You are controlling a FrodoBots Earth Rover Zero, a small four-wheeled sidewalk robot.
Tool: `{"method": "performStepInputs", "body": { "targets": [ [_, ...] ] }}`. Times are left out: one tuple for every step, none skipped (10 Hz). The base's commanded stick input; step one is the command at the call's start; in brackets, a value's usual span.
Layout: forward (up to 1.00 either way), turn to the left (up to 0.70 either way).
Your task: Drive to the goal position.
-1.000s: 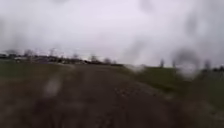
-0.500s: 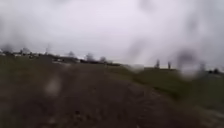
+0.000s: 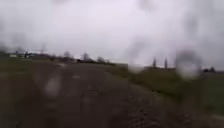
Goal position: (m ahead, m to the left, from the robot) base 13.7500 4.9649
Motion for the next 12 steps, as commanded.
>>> {"method": "performStepInputs", "body": {
  "targets": [
    [1.00,0.31],
    [1.00,0.40],
    [1.00,0.40],
    [1.00,0.38],
    [1.00,0.33],
    [1.00,0.26],
    [1.00,0.13],
    [1.00,0.00],
    [1.00,0.00],
    [1.00,0.00],
    [1.00,0.00],
    [1.00,0.00]
  ]
}}
